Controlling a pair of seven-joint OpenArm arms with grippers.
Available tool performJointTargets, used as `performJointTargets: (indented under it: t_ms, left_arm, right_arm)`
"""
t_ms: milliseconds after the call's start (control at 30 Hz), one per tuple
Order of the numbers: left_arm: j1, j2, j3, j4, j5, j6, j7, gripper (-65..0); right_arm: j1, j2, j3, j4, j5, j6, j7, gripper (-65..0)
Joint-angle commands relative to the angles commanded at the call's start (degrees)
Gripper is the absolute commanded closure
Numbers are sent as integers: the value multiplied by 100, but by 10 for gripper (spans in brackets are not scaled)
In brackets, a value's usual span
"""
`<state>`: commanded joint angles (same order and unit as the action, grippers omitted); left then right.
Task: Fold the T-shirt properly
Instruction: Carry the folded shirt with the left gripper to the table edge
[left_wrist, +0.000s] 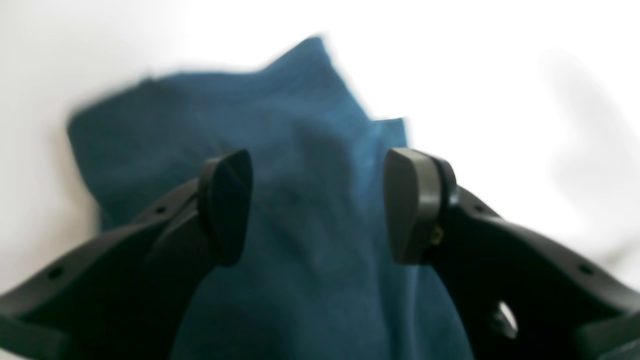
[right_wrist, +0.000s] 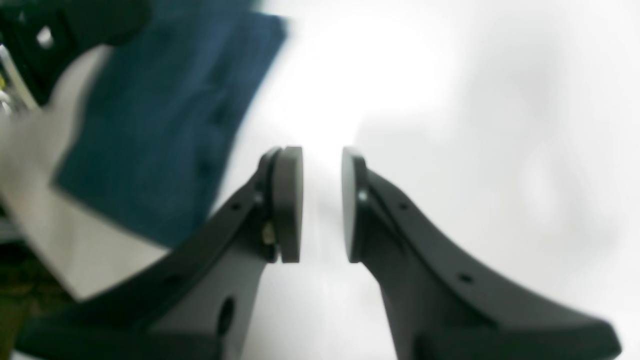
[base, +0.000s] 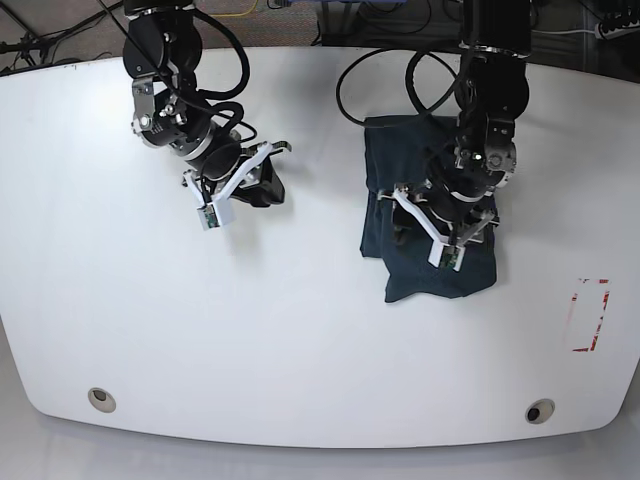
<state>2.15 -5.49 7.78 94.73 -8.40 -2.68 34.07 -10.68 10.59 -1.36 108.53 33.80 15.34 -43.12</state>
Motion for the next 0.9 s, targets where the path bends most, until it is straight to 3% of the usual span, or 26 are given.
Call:
performJointTargets:
  t_ms: [133,433,667,733,900]
  left_arm:
    - [105,-53,26,-484,193,352,-554,-385]
    - [35,-501,9,-1512,545,352,-703,-386]
    - [-44,-1134,9,-1811,545,334,-695,-388]
    - [-44,-1292,9,-1829,536,281,-695,-388]
    - [-44,-1732,-35,-1960,536,-264,-668,-389]
  right_arm:
    - [0,0,0,-123,0,0,0,-122]
    - [-79,0,18,-141,0,0,0,-122]
    - [-132,0,79,-62,9,0,0,-122]
    - [-123,9,79,-70,0,0,0,-122]
    - [-149,9,79,-35,0,0,0,-122]
